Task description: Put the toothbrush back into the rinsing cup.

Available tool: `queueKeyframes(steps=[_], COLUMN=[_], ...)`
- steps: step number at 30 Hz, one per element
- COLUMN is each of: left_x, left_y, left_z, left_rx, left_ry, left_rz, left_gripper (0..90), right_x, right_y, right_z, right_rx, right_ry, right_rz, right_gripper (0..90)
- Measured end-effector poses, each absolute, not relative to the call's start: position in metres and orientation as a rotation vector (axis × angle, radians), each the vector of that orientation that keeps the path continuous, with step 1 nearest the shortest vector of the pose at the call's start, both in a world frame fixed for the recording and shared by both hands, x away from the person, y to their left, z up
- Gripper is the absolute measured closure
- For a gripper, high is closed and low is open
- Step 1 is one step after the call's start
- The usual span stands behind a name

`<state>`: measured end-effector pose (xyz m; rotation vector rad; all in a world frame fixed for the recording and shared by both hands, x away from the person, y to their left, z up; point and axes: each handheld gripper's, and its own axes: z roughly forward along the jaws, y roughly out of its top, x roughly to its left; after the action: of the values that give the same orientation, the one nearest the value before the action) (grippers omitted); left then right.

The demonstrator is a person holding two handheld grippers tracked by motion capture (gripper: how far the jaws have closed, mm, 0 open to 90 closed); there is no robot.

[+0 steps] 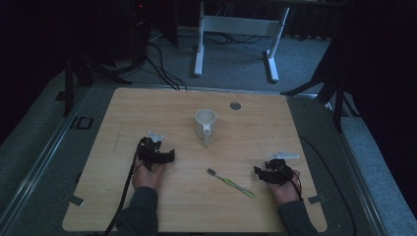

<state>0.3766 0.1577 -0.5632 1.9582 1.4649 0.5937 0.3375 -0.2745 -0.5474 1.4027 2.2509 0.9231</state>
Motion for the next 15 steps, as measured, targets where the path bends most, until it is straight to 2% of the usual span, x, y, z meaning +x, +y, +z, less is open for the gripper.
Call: queueKeyframes(steps=[15], left_x=[0.377], left_y=[0.158], left_z=[-0.563], left_rx=[1.958], left_ry=[1.465], left_rz=[0.594], left_gripper=[11.3], right_x=[0.325], right_y=[-0.262], right_z=[-0.518], right_rx=[1.249], right_ry=[2.327], right_rz=[0.854], right_gripper=[53.4])
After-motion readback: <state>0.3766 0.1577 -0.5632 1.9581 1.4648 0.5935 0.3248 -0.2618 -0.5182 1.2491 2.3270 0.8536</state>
